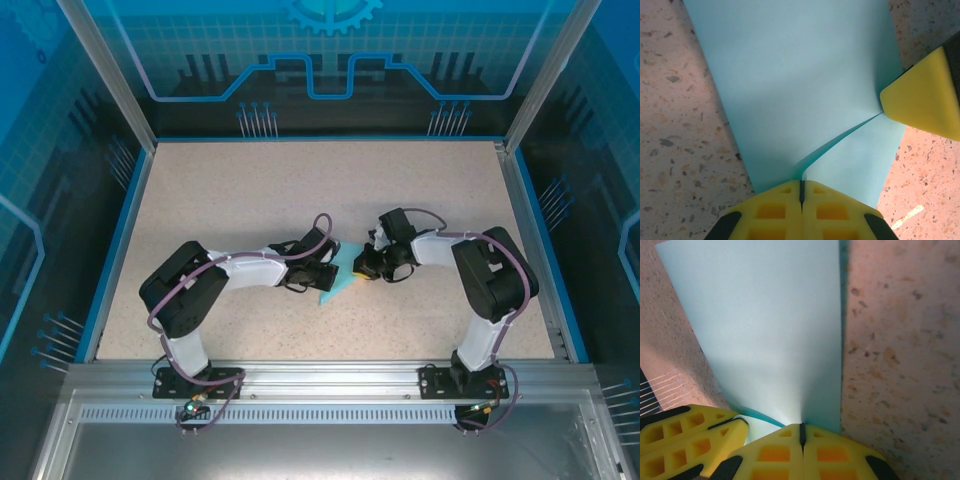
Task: Fold a paper plane with a square sheet of paper (pick it up from the middle)
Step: Third fold the triangle at the center of the table.
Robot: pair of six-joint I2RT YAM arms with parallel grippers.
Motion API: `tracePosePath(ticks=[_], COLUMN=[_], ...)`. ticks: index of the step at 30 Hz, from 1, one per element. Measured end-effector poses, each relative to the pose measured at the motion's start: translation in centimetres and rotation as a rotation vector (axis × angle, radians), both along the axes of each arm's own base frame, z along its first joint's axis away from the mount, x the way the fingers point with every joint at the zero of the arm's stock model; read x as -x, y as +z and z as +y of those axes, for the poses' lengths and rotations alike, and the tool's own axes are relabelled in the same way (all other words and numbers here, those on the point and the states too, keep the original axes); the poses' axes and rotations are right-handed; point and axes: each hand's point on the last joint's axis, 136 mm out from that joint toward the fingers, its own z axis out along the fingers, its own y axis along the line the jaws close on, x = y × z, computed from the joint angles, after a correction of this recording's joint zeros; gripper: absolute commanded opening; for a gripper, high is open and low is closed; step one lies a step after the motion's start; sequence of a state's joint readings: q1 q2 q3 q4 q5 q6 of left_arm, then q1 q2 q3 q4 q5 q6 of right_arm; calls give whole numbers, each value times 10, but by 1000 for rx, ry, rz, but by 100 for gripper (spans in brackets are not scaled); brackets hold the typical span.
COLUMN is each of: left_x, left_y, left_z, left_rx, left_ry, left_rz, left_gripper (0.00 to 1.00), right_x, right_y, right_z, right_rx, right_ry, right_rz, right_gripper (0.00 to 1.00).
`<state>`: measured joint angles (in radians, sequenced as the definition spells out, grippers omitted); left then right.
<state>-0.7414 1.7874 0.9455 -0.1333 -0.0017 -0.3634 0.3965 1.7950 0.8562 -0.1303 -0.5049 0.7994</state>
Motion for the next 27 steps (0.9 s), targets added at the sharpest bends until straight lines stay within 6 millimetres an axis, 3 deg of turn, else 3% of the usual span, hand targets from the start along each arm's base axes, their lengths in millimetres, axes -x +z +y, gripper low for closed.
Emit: tracePosePath(ticks=[4,9,14,21,27], left_x=[0,0,0,0,1], left_y=[0,0,0,0,1], left_z=[0,0,0,0,0], left_rx=[0,-1,0,0,5], left_ry=[0,0,0,0,6], left_rz=[0,0,0,1,7], left_gripper=[0,0,0,3,24], right_x=[1,0,10,14,13], right_y=[13,37,26,3,-2], right_z=[-1,18,34,32,30], right_rx=[-18,-80,-80,-54,-57], right_ry=[-5,20,44,35,43], right_rz=[-27,-87,-51,-5,-8], right_gripper=[11,10,9,7,6])
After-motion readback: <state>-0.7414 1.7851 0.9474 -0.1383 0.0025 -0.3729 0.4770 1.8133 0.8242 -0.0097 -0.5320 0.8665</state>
